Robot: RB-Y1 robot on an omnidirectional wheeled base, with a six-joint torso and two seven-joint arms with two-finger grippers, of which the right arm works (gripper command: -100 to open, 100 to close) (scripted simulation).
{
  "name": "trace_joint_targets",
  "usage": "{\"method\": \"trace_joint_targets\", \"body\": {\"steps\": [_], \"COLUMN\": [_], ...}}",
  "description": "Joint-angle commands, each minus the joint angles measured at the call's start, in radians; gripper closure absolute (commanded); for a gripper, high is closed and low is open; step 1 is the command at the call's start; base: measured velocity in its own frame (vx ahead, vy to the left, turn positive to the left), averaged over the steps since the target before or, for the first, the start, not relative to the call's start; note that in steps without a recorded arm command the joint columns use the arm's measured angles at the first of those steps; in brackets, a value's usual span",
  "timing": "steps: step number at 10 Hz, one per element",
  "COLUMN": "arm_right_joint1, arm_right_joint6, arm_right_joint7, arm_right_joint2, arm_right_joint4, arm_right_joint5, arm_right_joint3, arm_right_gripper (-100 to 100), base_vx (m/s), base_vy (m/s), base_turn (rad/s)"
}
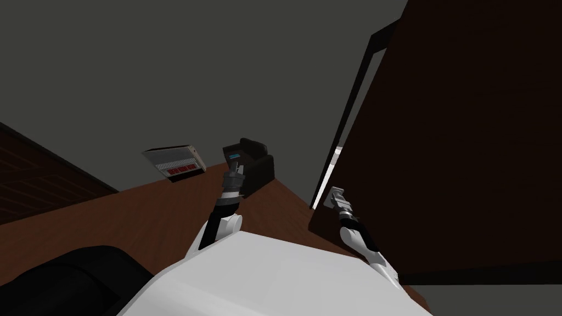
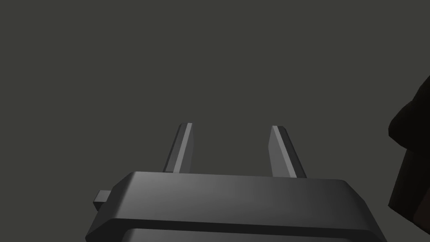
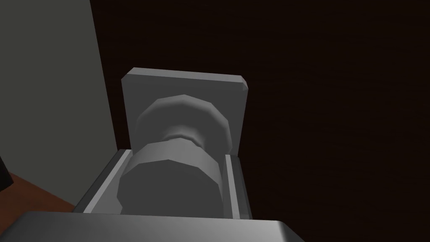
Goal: Pull the door open
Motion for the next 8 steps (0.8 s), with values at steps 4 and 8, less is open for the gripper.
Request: {"method": "trace_joint_targets", "body": {"steps": [4,8], "arm_right_joint1": [0.023,0.050], "arm_right_joint6": [-0.013,-0.034], "arm_right_joint7": [-0.036,-0.080], "arm_right_joint2": [-0.032,-0.077], "arm_right_joint4": [-0.019,-0.047], "arm_right_joint5": [0.004,0.010], "arm_right_joint3": [0.040,0.084], "arm_right_gripper": [100,100], "base_vx": [-0.166,-0.221], "base_vy": [-0.047,-0.054], "base_turn": [0.106,0.110]}}
